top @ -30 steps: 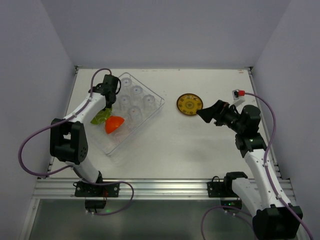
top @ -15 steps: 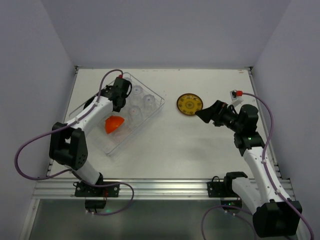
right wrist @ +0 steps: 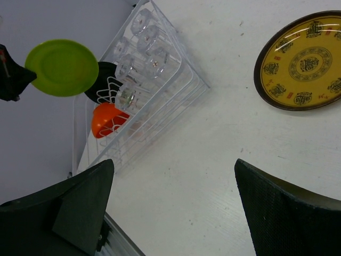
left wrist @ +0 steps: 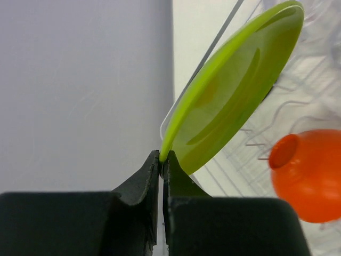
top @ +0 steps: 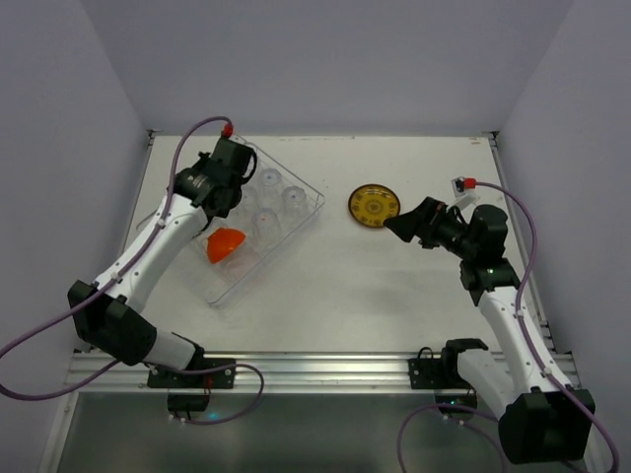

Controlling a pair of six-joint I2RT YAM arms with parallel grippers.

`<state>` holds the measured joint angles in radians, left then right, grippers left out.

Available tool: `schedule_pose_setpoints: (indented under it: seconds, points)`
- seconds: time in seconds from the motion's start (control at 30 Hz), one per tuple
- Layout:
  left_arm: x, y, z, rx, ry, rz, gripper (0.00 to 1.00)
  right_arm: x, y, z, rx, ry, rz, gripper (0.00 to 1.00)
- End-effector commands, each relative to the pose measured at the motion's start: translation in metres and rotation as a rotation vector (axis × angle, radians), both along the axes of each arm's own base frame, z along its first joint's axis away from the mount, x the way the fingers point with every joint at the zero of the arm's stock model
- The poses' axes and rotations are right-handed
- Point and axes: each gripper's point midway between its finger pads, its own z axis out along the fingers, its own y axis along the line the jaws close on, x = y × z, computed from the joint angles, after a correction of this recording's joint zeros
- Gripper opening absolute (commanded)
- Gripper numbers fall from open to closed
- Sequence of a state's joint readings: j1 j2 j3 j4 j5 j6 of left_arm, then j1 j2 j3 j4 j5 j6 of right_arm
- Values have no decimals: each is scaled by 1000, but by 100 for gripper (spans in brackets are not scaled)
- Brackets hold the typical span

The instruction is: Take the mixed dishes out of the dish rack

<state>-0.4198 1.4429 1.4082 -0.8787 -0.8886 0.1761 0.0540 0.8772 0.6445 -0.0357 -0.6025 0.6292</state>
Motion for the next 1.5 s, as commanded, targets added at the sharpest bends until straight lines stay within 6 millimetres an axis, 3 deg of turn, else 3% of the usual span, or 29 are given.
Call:
schedule_pose_setpoints:
  seconds: [0.0,0.13,0.33,0.43,0.47,0.5,0.57,0.6,0.63,0.67,0.73,0.77,0.83,0.9,0.93,0.97,1.03,1.23,1.33,1.47]
  points:
    - [-9,-30,49,-190,-139,-51,0,1,7,7,27,-47,50,96]
    - [-22,-50,84,-407,-279,-62,0,-2,13,6,44,-48,92,96]
    - [-30,-106,102,-762,-345,-262,0,-25,34,34,100,-165,284,97]
    - [-41,-155,112,-1054,-371,-422,0,-30,45,46,97,-198,328,96]
    - [-37,-175,105,-1144,-381,-479,0,-31,48,42,76,-183,333,96]
    - [-47,-197,104,-1243,-337,-571,0,-31,55,51,59,-203,335,95]
    - [-52,-217,119,-1424,-383,-615,0,-34,59,49,6,-193,329,95]
    - [-56,-228,95,-1476,-317,-622,0,-37,63,60,-13,-234,315,95]
    - [-57,-233,90,-1526,-307,-616,0,-39,65,63,-26,-250,318,95]
    - [-57,-244,99,-1631,-323,-629,0,-40,65,65,-49,-279,321,95]
    - [-63,-261,78,-1740,-217,-609,0,-36,57,68,-87,-281,261,93]
    - [-66,-270,86,-1789,-225,-658,0,-34,51,65,-134,-274,233,91]
    - [-73,-286,64,-1853,-126,-649,0,-28,41,64,-184,-274,177,89]
    - [-81,-301,59,-1872,-81,-683,0,-29,37,65,-230,-271,178,84]
    - [-80,-307,49,-1867,-49,-668,0,-26,29,54,-272,-213,141,84]
    - [-86,-314,49,-1876,-29,-697,0,-23,24,60,-292,-209,114,83]
    - [-88,-322,38,-1877,9,-695,0,-20,18,49,-335,-147,91,82]
    - [-103,-333,18,-1911,102,-706,0,-21,21,59,-328,-181,117,60]
    - [-105,-331,-1,-1876,146,-671,0,-22,28,72,-301,-234,143,48]
    - [-105,-331,-11,-1861,157,-660,0,-21,40,70,-263,-243,207,32]
